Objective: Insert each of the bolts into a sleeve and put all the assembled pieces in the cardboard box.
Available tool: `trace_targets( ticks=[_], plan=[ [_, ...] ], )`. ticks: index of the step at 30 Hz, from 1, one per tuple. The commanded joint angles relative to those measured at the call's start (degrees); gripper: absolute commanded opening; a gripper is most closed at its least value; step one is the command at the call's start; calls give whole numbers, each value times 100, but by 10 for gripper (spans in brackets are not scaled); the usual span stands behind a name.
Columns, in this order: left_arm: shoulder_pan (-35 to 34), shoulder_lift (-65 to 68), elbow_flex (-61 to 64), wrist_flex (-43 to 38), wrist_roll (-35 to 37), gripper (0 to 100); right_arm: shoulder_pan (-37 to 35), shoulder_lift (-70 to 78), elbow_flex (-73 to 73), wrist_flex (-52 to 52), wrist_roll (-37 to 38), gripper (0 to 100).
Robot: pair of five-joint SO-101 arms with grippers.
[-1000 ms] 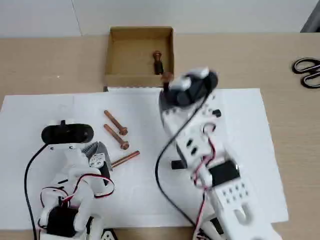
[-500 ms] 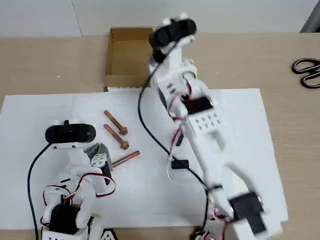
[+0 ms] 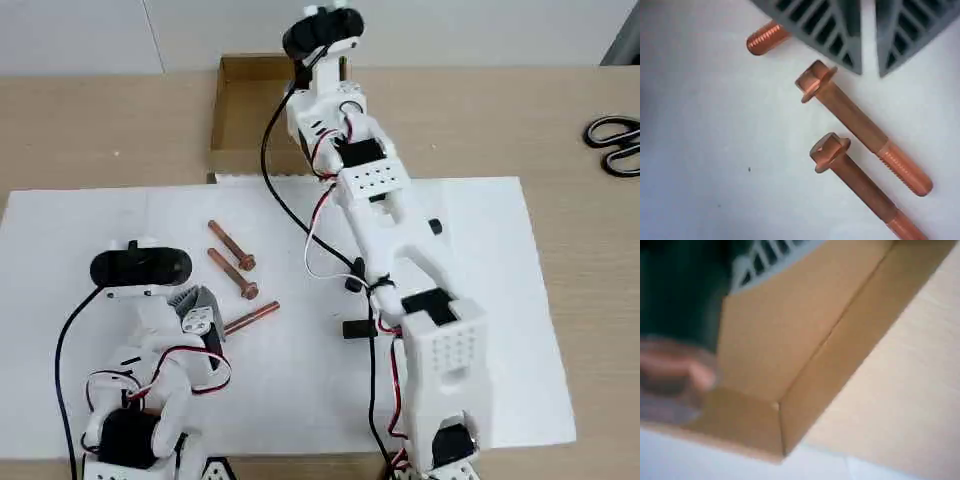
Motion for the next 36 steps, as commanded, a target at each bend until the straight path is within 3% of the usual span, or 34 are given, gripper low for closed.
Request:
trace_targets(
  ticks=[1, 15, 22, 31, 36],
  plan=[
    [-9, -44, -22, -141, -44, 5, 13, 268, -765, -189, -44, 4],
    [-9, -44, -22, -141, -44, 5, -22, 760, -879, -48, -18, 12],
    [-9, -44, -22, -141, -44, 5, -119, 734, -879, 523, 123, 177],
    [-35, -44, -22, -141, -44, 5, -127, 549, -932, 620, 123, 180],
    [-35, -44, -22, -141, -44, 5, -233, -338, -932, 1895, -141, 180]
  ],
)
